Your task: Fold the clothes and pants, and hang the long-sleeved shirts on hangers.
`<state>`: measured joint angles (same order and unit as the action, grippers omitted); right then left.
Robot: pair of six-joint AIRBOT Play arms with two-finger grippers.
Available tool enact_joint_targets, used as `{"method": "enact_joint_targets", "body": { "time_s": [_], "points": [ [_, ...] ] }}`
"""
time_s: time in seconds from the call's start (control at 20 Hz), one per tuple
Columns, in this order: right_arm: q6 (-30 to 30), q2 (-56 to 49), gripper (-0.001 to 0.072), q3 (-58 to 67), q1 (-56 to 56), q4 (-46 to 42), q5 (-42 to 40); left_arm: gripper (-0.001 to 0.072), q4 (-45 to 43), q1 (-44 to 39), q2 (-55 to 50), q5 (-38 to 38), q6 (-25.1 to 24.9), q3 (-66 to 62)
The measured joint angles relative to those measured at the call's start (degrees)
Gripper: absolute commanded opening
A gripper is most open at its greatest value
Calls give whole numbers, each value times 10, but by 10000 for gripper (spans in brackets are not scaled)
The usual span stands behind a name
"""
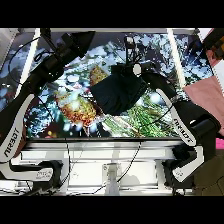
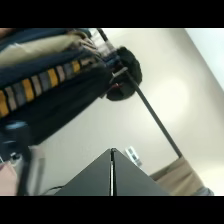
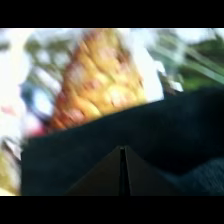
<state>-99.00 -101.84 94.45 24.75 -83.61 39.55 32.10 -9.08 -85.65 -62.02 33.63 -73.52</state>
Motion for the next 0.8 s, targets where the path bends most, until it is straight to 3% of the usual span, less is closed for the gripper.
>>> {"method": "enact_joint_targets", "body": {
  "time_s": [0.2, 0.5, 0.55, 0.65, 0.8],
  "points": [
    [12, -1, 34, 5, -34, -75, 122, 28, -2, -2, 0, -6, 0, 0],
    [134, 48, 34, 7, -103, -119, 333, 28, -3, -3, 0, -8, 0, 0],
    [149, 56, 61, 7, -115, -121, 360, 28, -3, -3, 0, -8, 0, 0],
    [171, 70, 279, 7, -140, -124, 391, 28, -3, -3, 0, -8, 0, 0],
    [186, 85, 465, 7, -175, -117, 379, 28, -3, -3, 0, -8, 0, 0]
  ]
}}
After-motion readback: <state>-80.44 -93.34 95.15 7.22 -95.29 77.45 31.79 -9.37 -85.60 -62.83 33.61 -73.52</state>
